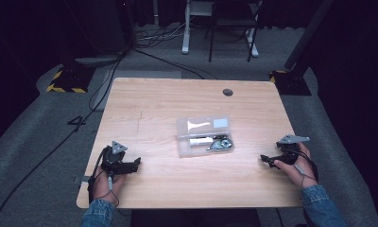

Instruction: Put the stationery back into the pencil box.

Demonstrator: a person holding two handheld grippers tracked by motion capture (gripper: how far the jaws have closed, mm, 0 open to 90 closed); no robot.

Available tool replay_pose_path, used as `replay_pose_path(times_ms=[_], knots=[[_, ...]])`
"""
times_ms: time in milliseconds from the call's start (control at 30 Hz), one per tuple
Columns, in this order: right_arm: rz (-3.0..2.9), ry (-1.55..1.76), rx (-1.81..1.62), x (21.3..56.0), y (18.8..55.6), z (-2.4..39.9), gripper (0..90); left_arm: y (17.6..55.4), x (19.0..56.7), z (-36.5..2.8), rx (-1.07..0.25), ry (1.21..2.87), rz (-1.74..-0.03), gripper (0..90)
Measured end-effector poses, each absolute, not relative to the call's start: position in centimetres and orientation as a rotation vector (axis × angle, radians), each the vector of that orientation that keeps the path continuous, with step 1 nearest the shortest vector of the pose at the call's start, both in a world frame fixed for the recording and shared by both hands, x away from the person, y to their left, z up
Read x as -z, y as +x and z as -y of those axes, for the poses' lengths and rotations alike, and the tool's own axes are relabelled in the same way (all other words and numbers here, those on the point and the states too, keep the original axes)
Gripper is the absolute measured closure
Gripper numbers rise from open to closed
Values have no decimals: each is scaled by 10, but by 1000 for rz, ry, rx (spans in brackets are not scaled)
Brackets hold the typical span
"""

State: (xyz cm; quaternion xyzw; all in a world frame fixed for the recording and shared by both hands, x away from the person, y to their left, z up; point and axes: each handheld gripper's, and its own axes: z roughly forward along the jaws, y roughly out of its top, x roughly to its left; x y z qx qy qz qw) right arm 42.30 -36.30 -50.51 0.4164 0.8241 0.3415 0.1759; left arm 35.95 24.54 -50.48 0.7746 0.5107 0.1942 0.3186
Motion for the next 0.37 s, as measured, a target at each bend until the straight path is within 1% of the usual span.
replay_pose_path(times_ms=[367], knots=[[-2331, 1184, -966, 505, 423, 362, 1, 359, 505, -245, -511, 2035, -1344, 146]])
